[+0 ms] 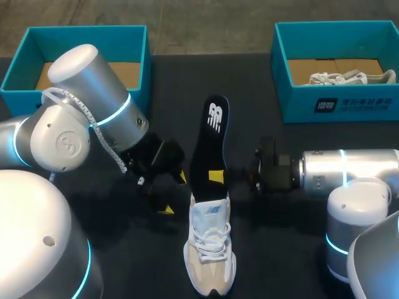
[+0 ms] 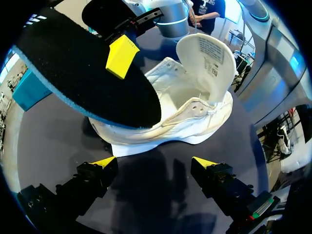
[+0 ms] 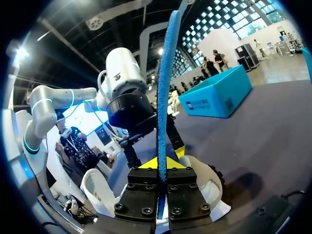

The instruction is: Take the shoe out of the shoebox, open the shoe tongue, remove and reinsert the insole, then place the shoe into the shoebox

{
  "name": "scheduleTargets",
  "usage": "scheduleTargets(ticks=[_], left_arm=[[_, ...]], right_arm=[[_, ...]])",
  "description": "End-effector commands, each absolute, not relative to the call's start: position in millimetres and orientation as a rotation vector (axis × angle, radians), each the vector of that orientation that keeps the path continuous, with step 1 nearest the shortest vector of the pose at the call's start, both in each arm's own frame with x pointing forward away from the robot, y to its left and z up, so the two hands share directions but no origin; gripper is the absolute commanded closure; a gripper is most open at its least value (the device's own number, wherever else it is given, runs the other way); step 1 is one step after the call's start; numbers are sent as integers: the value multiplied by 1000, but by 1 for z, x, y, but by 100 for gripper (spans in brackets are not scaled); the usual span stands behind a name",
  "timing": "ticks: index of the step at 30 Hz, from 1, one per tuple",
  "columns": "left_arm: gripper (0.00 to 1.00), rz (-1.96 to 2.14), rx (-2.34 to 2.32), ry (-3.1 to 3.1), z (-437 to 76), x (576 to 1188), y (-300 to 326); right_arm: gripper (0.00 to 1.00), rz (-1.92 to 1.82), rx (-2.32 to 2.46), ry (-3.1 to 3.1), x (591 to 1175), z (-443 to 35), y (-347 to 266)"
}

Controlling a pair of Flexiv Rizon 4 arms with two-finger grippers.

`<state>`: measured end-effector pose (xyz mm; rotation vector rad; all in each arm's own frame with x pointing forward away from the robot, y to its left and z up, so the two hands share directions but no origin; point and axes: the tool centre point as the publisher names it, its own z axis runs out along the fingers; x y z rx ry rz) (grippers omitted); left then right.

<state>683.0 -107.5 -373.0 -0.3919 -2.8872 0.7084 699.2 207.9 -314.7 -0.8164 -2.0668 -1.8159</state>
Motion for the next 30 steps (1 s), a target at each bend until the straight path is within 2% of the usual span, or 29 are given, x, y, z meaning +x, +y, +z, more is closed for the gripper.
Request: scheduleTargets(ticks=[1,30], left_arm=[[0,708,-391,-2891,-373,681,-107],[0,708,-391,-2891,-373,681,-107]], right_arm=[[100,-1799,-817,-2065,701,-316,210],[100,-1693,-871,-2014,686,-333,212]])
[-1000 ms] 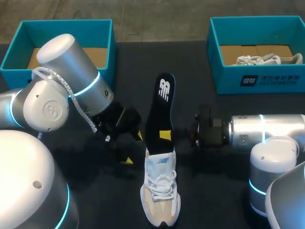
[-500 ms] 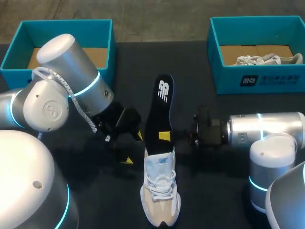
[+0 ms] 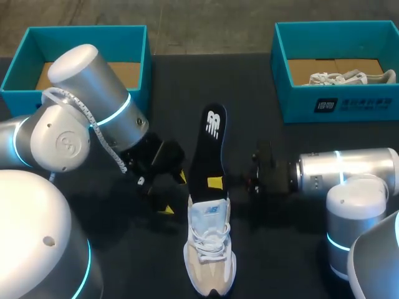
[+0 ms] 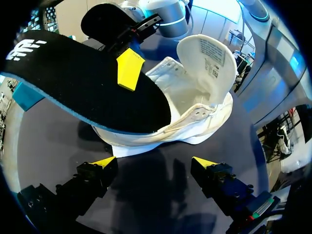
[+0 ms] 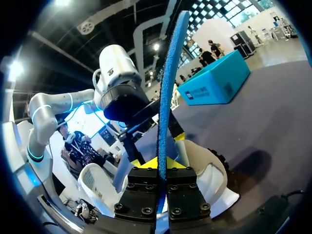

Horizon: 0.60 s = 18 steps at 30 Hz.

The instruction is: Take the shoe out of the shoebox, open the shoe tongue, remove and reinsert the insole, then place the shoe into the shoebox

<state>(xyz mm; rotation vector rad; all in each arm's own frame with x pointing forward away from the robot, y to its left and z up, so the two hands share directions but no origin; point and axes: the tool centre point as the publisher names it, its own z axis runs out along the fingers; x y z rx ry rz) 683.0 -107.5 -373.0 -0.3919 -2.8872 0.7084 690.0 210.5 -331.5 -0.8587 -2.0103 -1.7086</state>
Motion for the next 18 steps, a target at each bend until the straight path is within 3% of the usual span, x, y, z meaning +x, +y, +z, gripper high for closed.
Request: scheduleTargets(ticks=[1,18], left_arm=[[0,708,-391,-2891,-373,681,-107],[0,708,-391,-2891,-373,681,-107]], right_arm=[[100,-1688,-874,-2011,685,-334,212],[100,-1604,-880,-2013,675,-344,213]])
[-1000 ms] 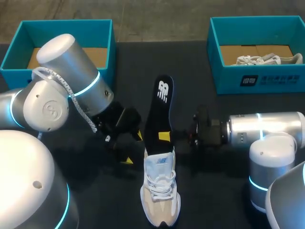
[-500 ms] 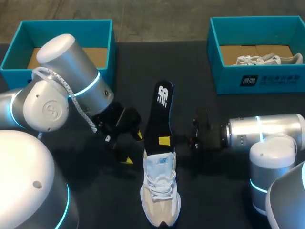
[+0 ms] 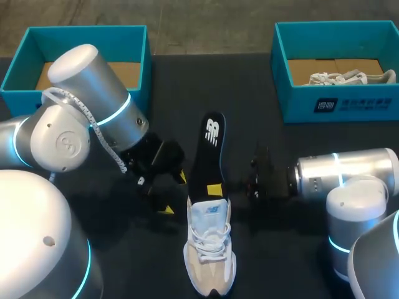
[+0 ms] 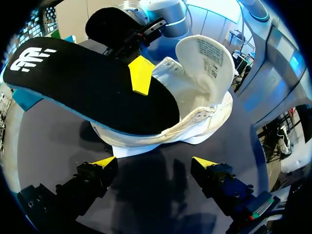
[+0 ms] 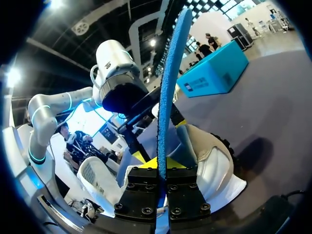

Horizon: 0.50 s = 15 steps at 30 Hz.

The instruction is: Take the shoe out of the shoebox, open the shoe tongue, remove and reinsert the insole, then place the shoe into the shoebox

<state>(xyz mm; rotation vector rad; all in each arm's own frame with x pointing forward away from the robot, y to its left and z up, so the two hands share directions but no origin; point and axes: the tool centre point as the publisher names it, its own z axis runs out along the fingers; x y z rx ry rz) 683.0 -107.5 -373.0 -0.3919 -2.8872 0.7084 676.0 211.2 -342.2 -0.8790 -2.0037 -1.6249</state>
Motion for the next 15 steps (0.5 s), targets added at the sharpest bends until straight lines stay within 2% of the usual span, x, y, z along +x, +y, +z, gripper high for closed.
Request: scheduleTargets(ticks=[1,15], left_arm=[[0,708,-391,-2891,-373,681,-107],[0,708,-391,-2891,-373,681,-107]], right_arm=[[100,-1602,-881,-2012,674,-345,213],[100,-1560,-919,-1987,656,-354,212]])
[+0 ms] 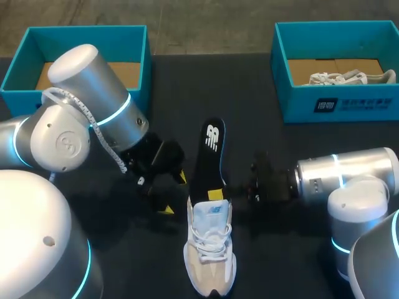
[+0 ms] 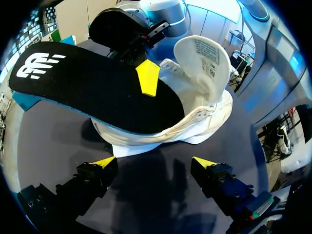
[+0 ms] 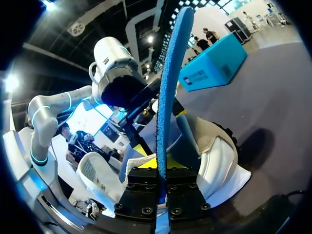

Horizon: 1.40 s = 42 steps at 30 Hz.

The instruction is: Take the shoe out of the shoebox, open the shoe tongue, remove and reinsert the insole, then place the shoe into the shoebox

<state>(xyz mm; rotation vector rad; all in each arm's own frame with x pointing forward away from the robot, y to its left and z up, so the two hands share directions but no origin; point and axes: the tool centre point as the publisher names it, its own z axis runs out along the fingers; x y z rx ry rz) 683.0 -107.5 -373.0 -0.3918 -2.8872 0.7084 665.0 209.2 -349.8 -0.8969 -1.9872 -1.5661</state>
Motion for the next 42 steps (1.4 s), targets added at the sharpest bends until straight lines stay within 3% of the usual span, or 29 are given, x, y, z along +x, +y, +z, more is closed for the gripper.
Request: scheduleTargets(ticks=[1,20,22,24,31,38,42], left_arm=[[0,708,-391,-2891,-373,681,-107],[0,708,-391,-2891,-373,681,-107],[0,708,-391,-2891,-373,681,-107],[0,708,-391,-2891,-373,681,-107],[0,708,-391,-2891,-373,681,-107],[0,708,-391,-2891,-373,681,-107],[0,708,-391,-2891,-373,681,-107]], right_arm=[[100,-1558,-919,-1983,655,-354,212],[100,-1509,-930,-1952,658,-357,213],[85,-1512,-929,-1952,659,-357,213],[82,-1514,-927,-1953,660,-356,213],[82,-1523,-911,-1973,662,-351,214],[69,-1536,-891,-1993,665,-346,216],[70,-1548,-883,-2002,666,-342,217]])
